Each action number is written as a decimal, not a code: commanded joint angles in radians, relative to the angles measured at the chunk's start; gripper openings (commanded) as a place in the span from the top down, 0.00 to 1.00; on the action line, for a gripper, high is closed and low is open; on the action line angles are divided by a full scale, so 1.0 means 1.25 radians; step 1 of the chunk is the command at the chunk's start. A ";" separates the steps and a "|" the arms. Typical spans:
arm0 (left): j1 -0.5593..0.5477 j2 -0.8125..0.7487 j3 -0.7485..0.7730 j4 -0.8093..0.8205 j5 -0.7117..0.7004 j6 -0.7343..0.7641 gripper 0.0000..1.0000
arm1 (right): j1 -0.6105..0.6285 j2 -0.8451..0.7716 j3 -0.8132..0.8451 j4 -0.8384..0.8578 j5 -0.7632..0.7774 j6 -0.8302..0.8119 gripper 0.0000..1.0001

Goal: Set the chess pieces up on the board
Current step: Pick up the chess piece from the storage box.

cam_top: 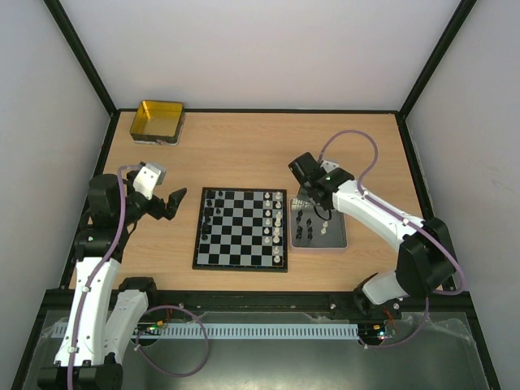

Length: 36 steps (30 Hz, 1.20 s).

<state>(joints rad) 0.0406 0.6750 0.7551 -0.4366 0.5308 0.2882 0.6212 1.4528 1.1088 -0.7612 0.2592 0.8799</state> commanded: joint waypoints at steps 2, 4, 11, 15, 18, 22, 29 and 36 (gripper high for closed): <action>0.006 -0.003 -0.004 -0.001 0.014 0.008 0.01 | -0.011 -0.028 -0.056 0.001 0.017 0.014 0.98; 0.006 -0.005 -0.004 -0.002 0.016 0.010 0.01 | -0.016 -0.038 -0.072 0.009 0.004 0.010 0.97; 0.006 -0.004 -0.003 -0.002 0.018 0.008 0.01 | -0.026 -0.043 -0.120 0.005 -0.035 0.022 0.95; 0.006 -0.005 -0.004 -0.002 0.021 0.008 0.01 | -0.026 -0.069 -0.175 0.026 -0.055 0.039 0.90; 0.006 -0.005 -0.003 -0.002 0.020 0.008 0.01 | -0.028 -0.087 -0.209 0.044 -0.086 0.055 0.85; 0.006 -0.005 -0.003 -0.003 0.023 0.008 0.01 | -0.030 -0.095 -0.232 0.053 -0.095 0.064 0.80; 0.006 -0.006 -0.004 -0.006 0.026 0.011 0.01 | -0.048 -0.086 -0.244 0.058 -0.098 0.062 0.78; 0.006 -0.003 -0.004 -0.008 0.032 0.013 0.01 | -0.096 -0.079 -0.270 0.080 -0.116 0.044 0.78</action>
<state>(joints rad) 0.0406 0.6746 0.7551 -0.4389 0.5499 0.2955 0.5282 1.3544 0.7937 -0.6769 0.1143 0.9428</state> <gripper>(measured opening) 0.990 0.217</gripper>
